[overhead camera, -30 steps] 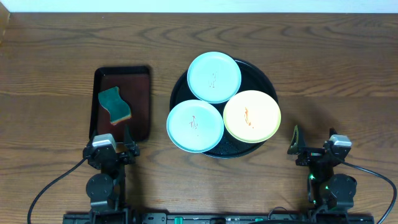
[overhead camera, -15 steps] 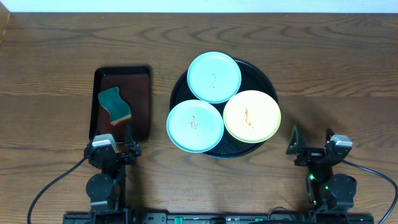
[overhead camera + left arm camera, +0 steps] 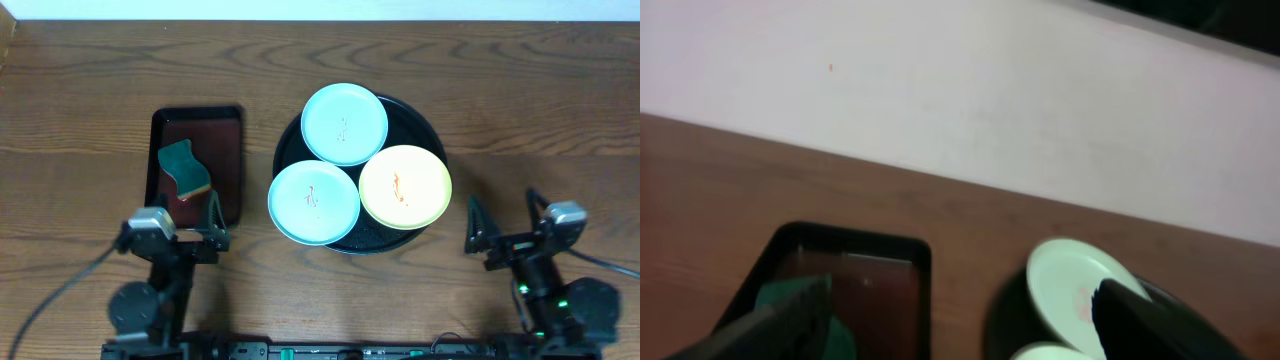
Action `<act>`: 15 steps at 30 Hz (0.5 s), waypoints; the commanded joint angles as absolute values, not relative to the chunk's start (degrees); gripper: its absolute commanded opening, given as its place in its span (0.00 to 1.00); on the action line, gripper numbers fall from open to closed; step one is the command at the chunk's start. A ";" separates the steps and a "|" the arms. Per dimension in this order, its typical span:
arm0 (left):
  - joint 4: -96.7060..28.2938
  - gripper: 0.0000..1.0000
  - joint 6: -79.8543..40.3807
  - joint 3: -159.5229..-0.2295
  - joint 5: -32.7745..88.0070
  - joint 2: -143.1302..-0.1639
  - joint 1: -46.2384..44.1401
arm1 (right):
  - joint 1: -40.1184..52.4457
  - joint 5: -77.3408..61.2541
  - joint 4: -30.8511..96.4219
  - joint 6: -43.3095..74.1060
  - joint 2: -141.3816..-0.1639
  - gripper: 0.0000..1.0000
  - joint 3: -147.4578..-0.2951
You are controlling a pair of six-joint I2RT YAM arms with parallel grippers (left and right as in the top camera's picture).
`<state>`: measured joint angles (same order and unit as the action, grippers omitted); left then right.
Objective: Clean dirty plates on tray and stack at the side
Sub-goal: 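Reach left gripper to the green sponge and right gripper to the yellow plate rim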
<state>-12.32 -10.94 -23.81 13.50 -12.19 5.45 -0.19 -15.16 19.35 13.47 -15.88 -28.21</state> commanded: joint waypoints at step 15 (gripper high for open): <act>-50.39 0.84 -8.67 -65.98 22.39 -56.86 5.32 | 0.43 -26.46 51.16 11.14 -60.77 0.99 -73.63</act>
